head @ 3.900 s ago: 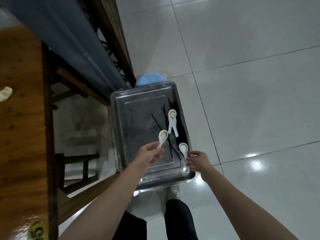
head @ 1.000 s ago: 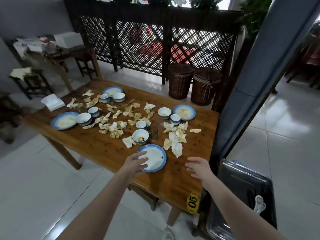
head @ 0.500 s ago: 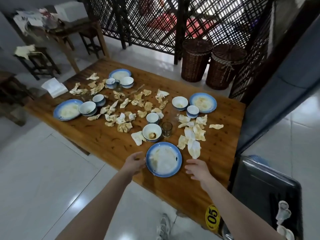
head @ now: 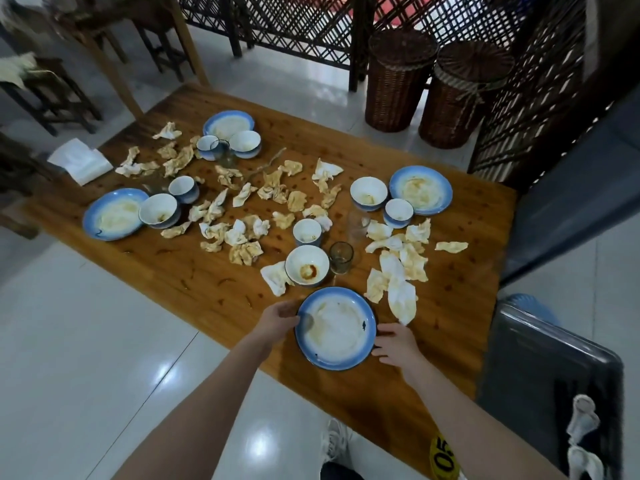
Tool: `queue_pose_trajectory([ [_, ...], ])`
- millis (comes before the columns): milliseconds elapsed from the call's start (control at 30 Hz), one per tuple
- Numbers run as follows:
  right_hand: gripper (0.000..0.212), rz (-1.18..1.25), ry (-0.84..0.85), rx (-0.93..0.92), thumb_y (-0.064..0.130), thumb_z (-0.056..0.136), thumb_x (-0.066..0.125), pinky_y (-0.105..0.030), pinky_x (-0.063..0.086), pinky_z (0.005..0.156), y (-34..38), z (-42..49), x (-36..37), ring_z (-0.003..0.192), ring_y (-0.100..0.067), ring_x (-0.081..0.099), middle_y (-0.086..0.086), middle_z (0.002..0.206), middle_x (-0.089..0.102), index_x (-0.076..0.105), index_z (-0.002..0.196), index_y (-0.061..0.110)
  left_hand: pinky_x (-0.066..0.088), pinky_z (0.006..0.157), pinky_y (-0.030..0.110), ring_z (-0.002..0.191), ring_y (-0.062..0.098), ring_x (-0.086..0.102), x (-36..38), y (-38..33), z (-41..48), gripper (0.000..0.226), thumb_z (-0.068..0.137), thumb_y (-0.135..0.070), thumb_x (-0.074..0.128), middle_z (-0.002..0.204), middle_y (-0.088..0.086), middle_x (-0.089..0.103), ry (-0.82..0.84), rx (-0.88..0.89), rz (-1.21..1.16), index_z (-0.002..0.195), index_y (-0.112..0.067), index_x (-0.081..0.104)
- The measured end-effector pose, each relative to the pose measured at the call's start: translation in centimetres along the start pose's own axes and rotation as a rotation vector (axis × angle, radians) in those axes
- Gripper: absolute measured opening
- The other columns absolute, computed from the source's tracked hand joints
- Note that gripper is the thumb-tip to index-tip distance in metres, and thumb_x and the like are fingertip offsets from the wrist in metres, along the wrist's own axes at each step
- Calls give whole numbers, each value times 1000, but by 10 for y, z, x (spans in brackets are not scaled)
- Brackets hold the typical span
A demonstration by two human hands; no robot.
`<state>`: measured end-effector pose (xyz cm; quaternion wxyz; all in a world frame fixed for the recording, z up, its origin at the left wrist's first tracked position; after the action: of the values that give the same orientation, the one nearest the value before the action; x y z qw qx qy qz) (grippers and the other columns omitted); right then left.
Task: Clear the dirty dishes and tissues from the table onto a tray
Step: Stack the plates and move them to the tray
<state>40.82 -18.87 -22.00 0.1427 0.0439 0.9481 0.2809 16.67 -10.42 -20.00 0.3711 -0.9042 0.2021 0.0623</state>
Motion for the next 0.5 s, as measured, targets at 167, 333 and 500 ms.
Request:
queue_pose_trajectory([
  [167, 40, 43, -1, 10, -2, 88, 59, -46, 49, 94, -2, 6, 6, 99, -38, 60, -22, 118, 55, 48, 126, 6, 46, 93, 34, 123, 22, 49, 5, 4, 5, 48, 95, -10, 54, 139, 4, 50, 55, -41, 62, 142, -12, 42],
  [333, 37, -20, -70, -33, 4, 85, 67, -30, 56, 72, 0, 1, -4, 84, -22, 65, -12, 109, 61, 54, 119, 11, 50, 82, 28, 115, 21, 55, 11, 6, 6, 46, 94, -3, 52, 128, 6, 57, 112, -62, 94, 139, -8, 46],
  [500, 37, 1, -55, -63, 1, 85, 66, -31, 57, 70, 6, -12, -8, 84, -23, 66, -11, 109, 60, 53, 118, 11, 54, 67, 24, 104, 19, 56, 5, 8, 2, 48, 88, 7, 57, 117, 3, 57, 105, -73, 26, 132, -11, 52],
])
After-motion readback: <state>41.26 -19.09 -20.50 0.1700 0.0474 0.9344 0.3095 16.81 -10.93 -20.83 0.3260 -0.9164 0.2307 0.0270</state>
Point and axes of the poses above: each hand's wrist, its own z-axis towards the middle knuckle, its own x-axis out of the palm, y = z × x, the point moved 8 cm from there along z, towards the middle knuckle
